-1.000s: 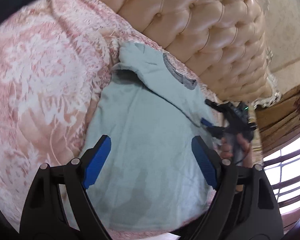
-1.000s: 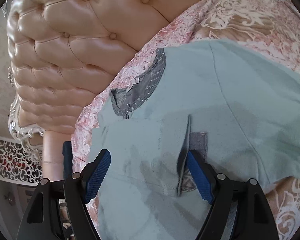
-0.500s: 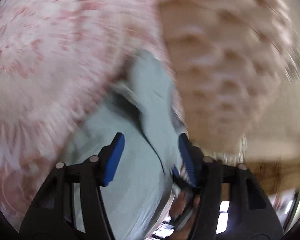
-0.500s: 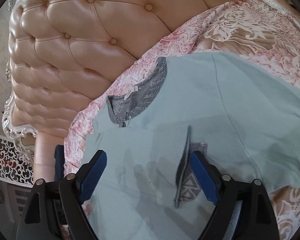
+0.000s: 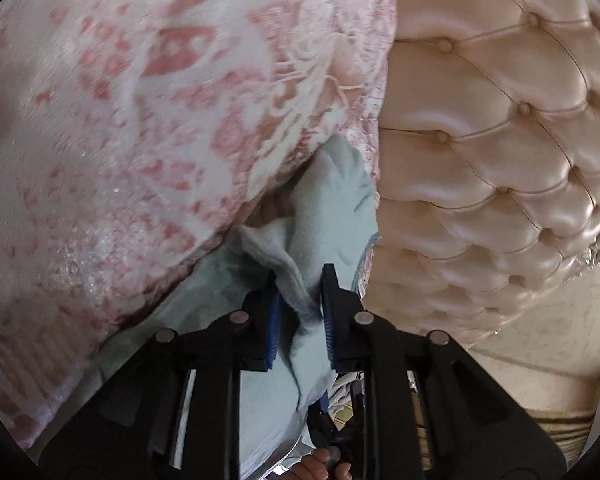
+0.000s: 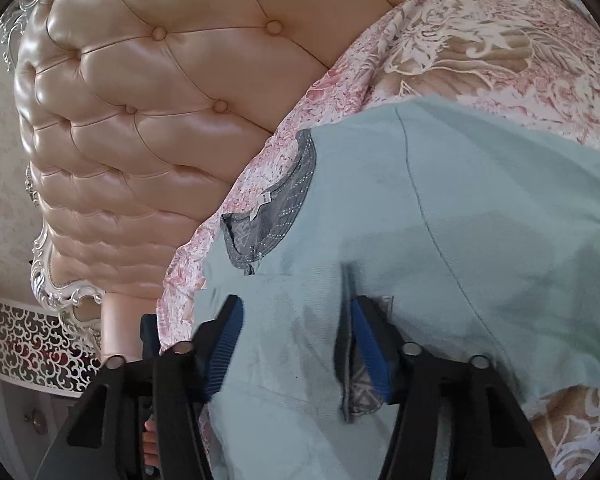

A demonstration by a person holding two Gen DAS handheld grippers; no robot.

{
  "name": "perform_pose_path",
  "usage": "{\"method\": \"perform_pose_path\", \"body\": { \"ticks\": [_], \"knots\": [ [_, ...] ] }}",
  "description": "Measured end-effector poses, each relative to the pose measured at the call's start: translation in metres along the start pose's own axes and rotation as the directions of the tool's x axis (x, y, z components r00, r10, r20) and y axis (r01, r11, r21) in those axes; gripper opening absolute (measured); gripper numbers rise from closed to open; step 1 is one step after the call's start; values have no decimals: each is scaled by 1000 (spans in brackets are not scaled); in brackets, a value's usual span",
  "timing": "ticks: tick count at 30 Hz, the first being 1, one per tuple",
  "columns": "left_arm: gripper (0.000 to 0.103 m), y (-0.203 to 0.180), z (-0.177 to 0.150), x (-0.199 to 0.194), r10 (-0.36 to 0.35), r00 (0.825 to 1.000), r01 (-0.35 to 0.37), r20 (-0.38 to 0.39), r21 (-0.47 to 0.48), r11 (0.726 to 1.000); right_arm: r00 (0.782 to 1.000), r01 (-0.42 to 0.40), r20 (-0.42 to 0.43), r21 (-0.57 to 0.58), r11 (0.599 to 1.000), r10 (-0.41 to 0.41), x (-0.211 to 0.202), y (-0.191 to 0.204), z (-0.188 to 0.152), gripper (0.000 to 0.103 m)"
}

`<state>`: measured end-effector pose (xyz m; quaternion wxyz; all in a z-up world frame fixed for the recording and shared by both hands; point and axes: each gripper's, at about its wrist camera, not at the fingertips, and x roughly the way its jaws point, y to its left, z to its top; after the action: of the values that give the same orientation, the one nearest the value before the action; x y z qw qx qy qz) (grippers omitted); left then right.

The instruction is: Fold clothes

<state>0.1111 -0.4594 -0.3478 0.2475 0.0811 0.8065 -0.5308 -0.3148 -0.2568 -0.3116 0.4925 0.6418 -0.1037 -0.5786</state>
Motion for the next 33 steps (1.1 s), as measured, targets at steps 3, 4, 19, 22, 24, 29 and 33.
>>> {"method": "perform_pose_path", "body": {
  "ticks": [3, 4, 19, 22, 24, 29, 33],
  "knots": [
    [19, -2, 3, -3, -6, 1000, 6, 8, 9, 1000, 1000, -1, 3, -26, 1000, 1, -1, 5, -2, 16],
    [19, -2, 3, -3, -7, 1000, 7, 9, 10, 1000, 1000, 17, 16, -34, 999, -17, -4, 6, -2, 13],
    [19, -4, -7, -18, 1, 999, -4, 44, 68, 998, 961, 271, 99, -139, 952, -259, -17, 22, -9, 7],
    [36, -8, -6, -29, -27, 999, 25, 26, 86, 996, 958, 283, 85, -109, 953, -274, -13, 12, -6, 11],
    [52, -5, -6, -36, -39, 999, 37, 27, 51, 998, 961, 274, 72, -74, 959, -269, -13, 5, -4, 12],
    [59, 1, -12, -29, -50, 999, 50, -5, 12, 999, 958, 282, 63, -59, 957, -279, -17, 4, -5, 33],
    [59, -1, -18, -4, -26, 999, 27, -29, 41, 999, 968, 246, 66, -52, 968, -242, -23, 3, -3, 56]
  ]
}}
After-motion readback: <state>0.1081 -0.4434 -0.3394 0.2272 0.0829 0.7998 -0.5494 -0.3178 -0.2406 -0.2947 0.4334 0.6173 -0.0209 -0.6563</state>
